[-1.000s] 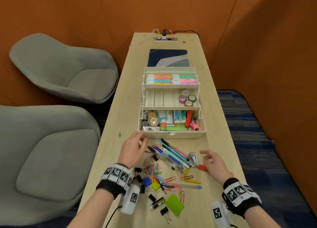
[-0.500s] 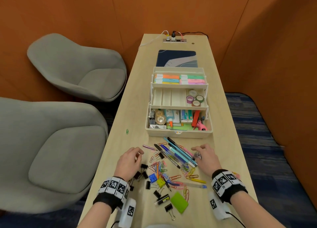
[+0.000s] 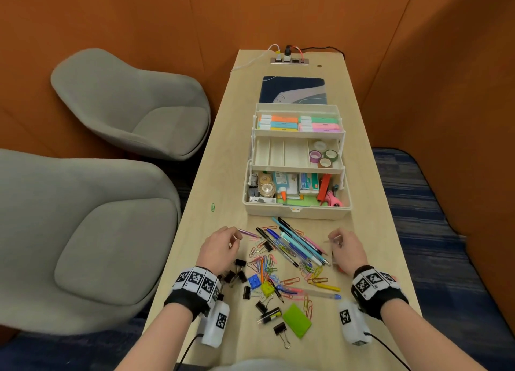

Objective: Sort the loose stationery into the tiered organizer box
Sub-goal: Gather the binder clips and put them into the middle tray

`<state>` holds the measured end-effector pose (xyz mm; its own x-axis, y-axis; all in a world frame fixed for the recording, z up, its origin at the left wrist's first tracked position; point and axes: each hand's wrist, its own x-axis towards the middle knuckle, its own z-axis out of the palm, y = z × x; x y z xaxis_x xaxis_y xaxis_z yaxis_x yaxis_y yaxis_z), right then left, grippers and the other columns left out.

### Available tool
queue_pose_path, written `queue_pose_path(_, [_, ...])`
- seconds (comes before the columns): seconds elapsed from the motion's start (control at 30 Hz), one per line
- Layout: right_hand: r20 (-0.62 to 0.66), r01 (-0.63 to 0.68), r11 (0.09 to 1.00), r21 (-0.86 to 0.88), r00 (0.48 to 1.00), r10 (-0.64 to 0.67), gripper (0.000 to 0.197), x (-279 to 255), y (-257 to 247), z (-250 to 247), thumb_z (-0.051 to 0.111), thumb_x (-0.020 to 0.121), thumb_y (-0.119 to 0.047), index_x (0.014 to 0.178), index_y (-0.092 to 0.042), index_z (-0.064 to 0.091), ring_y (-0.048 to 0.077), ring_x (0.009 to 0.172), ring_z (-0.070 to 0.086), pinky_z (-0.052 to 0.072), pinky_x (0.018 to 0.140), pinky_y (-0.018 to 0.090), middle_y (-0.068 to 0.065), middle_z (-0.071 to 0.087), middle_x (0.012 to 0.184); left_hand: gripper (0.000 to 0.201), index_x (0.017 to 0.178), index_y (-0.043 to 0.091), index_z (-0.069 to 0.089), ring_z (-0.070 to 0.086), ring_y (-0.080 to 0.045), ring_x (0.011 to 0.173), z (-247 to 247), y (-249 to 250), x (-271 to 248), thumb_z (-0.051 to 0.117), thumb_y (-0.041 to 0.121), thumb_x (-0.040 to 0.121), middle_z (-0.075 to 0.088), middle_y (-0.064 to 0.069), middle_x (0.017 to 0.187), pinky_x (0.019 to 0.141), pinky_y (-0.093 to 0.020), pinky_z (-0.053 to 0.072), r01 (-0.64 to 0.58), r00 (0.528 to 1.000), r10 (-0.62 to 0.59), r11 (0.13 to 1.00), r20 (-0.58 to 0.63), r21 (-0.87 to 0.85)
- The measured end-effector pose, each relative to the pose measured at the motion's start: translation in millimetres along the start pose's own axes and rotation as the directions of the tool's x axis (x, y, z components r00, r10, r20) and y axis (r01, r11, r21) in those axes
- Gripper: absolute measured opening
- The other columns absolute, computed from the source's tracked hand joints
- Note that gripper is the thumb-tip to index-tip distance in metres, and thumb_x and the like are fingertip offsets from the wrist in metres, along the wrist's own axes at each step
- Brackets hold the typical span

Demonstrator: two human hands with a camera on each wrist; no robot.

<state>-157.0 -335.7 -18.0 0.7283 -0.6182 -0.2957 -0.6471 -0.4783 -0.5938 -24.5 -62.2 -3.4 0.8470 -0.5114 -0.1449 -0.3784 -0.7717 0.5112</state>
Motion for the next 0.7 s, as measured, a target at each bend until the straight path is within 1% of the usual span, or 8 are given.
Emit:
queue_pose_path(0.1, [-0.008,-0.066,0.976,0.206,0.998,0.069,0.015,-2,2,-6,0.048,0.092,-0.005,0.101,-0.013,0.056,0.017,0.079,0.054,0.043,0.072,0.029,0.007,0.057,0.104,0.016,0.102,0.023,0.062,0.058,-0.014,0.086,-2,-10,-5,0.05,0.022,0.092,0.059,0.006,0.097,0.076,-0.028,0.047,0.032,0.999,-0.033,0.998,0.024,0.047])
queue_pose_path(0.2, [0.043,-0.107,0.943,0.316,0.994,0.098,0.016,-2,3,-9,0.046,0.094,-0.005,0.102,-0.014,0.056,0.017,0.073,0.054,0.045,0.055,0.022,0.008,0.056,0.1,0.017,0.104,0.023,0.061,0.058,-0.015,0.086,-5,-23,-10,0.049,0.023,0.092,0.059,0.005,0.1,0.078,-0.029,0.047,0.069,0.997,-0.072,0.995,0.04,0.068])
queue_pose_path(0.27, [0.074,-0.136,0.919,0.37,0.99,0.117,0.022,-1,7,-9,0.042,0.095,-0.007,0.096,-0.021,0.059,0.015,0.07,0.052,0.046,0.046,0.018,0.006,0.056,0.096,0.018,0.105,0.023,0.061,0.057,-0.015,0.086,-7,-31,-13,0.048,0.023,0.092,0.058,0.005,0.1,0.079,-0.029,0.047,0.083,0.995,-0.088,0.994,0.056,0.076])
queue_pose_path(0.33, [0.121,-0.214,0.878,0.429,0.976,0.179,0.03,-1,8,-7,0.039,0.094,-0.006,0.088,-0.025,0.061,0.017,0.064,0.048,0.045,0.044,0.026,0.007,0.053,0.083,0.019,0.106,0.022,0.061,0.057,-0.014,0.084,-9,-36,-17,0.048,0.023,0.092,0.056,0.005,0.099,0.079,-0.028,0.047,0.089,0.992,-0.096,0.993,0.079,0.084])
queue_pose_path(0.4, [0.166,-0.285,0.813,0.507,0.958,0.232,0.03,-3,6,-6,0.039,0.092,-0.003,0.083,-0.021,0.06,0.018,0.058,0.044,0.039,0.047,0.025,0.006,0.047,0.071,0.019,0.107,0.021,0.06,0.057,-0.014,0.085,-9,-39,-22,0.048,0.022,0.093,0.055,0.004,0.1,0.08,-0.028,0.047,0.088,0.99,-0.097,0.992,0.101,0.094])
queue_pose_path(0.57, [0.207,-0.331,0.735,0.591,0.944,0.258,0.027,-11,-5,-3,0.038,0.092,-0.002,0.081,-0.018,0.056,0.018,0.053,0.043,0.036,0.041,0.021,0.005,0.047,0.075,0.018,0.107,0.019,0.06,0.053,-0.013,0.084,-8,-42,-29,0.048,0.021,0.095,0.051,0.004,0.098,0.079,-0.024,0.044,0.086,0.988,-0.098,0.991,0.12,0.104])
queue_pose_path(0.63, [0.209,-0.332,0.718,0.612,0.943,0.258,0.025,-14,-9,-2,0.039,0.091,-0.002,0.081,-0.018,0.056,0.018,0.053,0.043,0.036,0.036,0.02,0.005,0.047,0.075,0.015,0.105,0.02,0.06,0.053,-0.013,0.084,-8,-41,-31,0.049,0.023,0.095,0.051,0.004,0.098,0.078,-0.024,0.044,0.078,0.986,-0.092,0.992,0.141,0.099])
queue_pose_path(0.7, [0.21,-0.32,0.703,0.636,0.947,0.242,0.021,-18,-11,-1,0.043,0.09,-0.003,0.083,-0.017,0.056,0.018,0.055,0.044,0.037,0.037,0.021,0.005,0.049,0.077,0.013,0.102,0.022,0.057,0.055,-0.012,0.084,-6,-38,-33,0.053,0.029,0.092,0.051,0.005,0.098,0.079,-0.025,0.046,0.052,0.982,-0.067,0.995,0.177,0.085])
